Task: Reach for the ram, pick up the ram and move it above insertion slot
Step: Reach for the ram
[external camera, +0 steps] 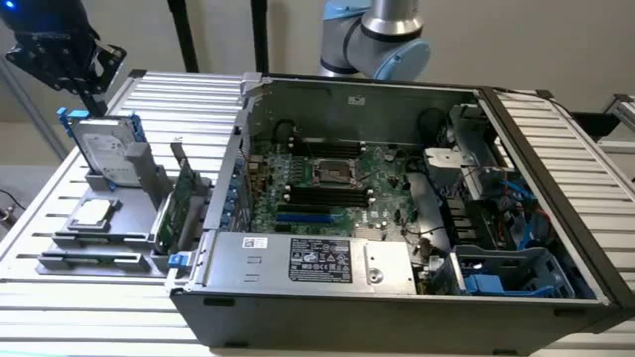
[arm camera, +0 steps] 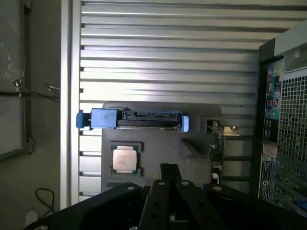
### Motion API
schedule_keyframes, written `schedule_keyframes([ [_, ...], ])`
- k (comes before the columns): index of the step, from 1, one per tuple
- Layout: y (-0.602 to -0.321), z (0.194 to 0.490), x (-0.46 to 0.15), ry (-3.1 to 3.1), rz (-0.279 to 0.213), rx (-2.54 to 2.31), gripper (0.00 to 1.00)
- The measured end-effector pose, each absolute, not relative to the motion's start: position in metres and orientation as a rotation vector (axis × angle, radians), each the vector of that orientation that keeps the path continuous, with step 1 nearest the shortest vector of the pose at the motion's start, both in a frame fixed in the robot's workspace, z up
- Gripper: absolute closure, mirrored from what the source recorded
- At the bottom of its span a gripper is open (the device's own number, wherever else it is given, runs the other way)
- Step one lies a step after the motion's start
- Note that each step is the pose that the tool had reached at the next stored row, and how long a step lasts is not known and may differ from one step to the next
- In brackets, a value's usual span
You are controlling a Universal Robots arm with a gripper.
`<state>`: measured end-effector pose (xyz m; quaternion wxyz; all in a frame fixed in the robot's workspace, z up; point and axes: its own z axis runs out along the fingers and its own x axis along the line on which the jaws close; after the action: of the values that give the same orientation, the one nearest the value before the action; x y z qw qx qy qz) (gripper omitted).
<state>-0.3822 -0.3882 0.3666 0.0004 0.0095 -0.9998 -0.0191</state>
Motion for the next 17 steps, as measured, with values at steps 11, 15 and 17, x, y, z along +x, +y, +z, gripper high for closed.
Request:
schedule_keyframes([
  [11,-0.3882,0.3666,-0.3822,-3.140,-0.060,0.030,0.89],
  [15,-0.3897,0.3665,-0.3823,-3.140,-0.060,0.030,0.89],
  [17,-0.3950,0.3660,-0.3823,-3.140,-0.060,0.030,0.89],
])
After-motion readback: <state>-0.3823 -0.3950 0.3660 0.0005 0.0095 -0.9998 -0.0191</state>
